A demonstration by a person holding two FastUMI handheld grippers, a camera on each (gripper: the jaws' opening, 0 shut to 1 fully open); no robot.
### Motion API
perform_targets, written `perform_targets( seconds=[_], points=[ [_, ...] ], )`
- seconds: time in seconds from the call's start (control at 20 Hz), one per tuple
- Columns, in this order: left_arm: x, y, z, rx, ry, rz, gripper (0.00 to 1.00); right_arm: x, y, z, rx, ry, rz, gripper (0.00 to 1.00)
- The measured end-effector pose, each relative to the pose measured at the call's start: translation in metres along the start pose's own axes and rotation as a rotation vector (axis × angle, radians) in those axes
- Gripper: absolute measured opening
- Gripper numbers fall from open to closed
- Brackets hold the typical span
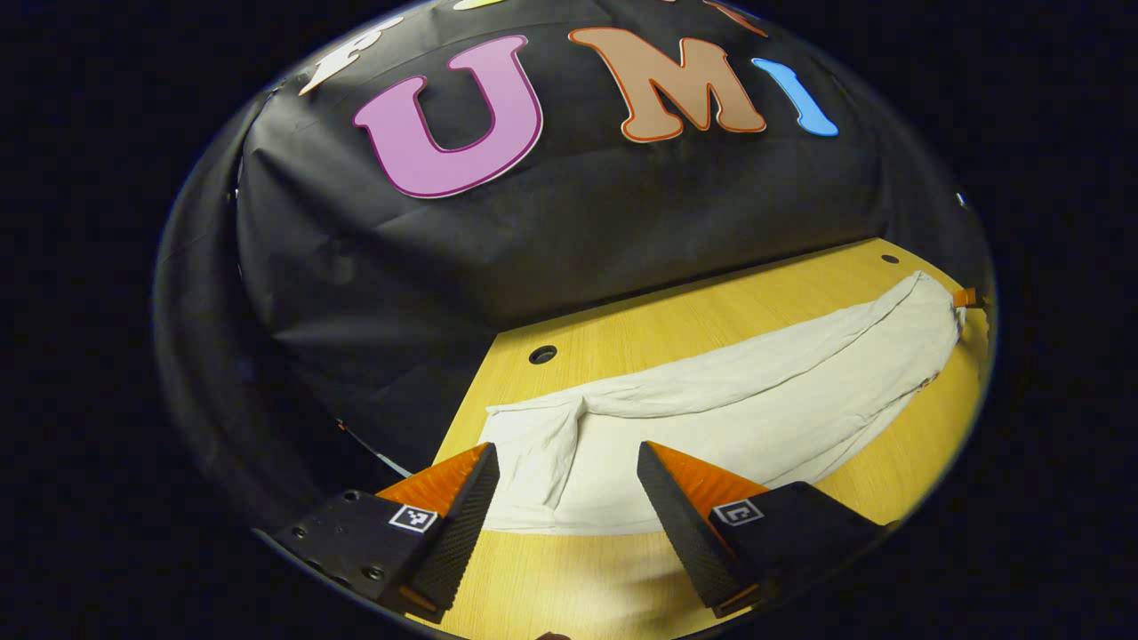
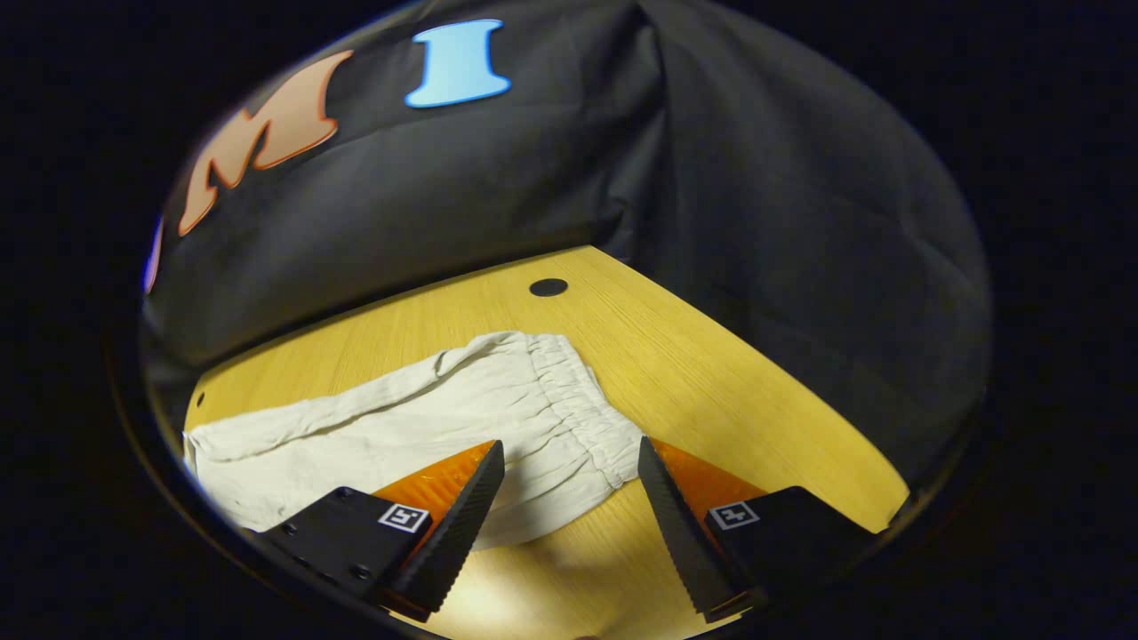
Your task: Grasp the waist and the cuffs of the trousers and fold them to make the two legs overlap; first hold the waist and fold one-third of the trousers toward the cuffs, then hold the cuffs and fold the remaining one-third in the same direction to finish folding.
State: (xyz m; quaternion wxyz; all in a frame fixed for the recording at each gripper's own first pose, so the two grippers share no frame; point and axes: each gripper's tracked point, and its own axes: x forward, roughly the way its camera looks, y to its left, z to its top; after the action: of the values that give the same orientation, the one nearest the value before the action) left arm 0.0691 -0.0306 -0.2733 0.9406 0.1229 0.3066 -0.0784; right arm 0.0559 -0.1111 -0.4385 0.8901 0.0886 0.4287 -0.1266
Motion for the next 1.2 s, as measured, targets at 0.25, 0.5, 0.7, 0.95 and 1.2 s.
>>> perform_targets(
  seconds=[0.25,0.5,0.7,0.95,1.2],
  points=[
    [-0.003,-0.001,-0.006,-0.021,0.023,0.009,0.96,0.018,-0.013,-0.022,0.143,0.104,-0.065,0.97],
    [0.000,-0.011,0.001,0.002,0.031,0.012,0.96,0.022,-0.016,-0.017,0.152,0.115,-0.036,0.61],
    [0.007,-0.029,0.006,-0.002,0.046,0.012,0.96,0.026,-0.020,-0.012,0.139,0.132,0.004,0.10],
    [0.006,-0.042,0.018,-0.020,0.027,-0.005,0.96,0.005,-0.010,0.015,0.091,0.073,0.012,0.16],
    [0.009,-0.035,0.018,-0.042,0.018,0.009,0.96,-0.030,0.000,0.054,0.023,-0.026,0.076,0.16]
  ],
)
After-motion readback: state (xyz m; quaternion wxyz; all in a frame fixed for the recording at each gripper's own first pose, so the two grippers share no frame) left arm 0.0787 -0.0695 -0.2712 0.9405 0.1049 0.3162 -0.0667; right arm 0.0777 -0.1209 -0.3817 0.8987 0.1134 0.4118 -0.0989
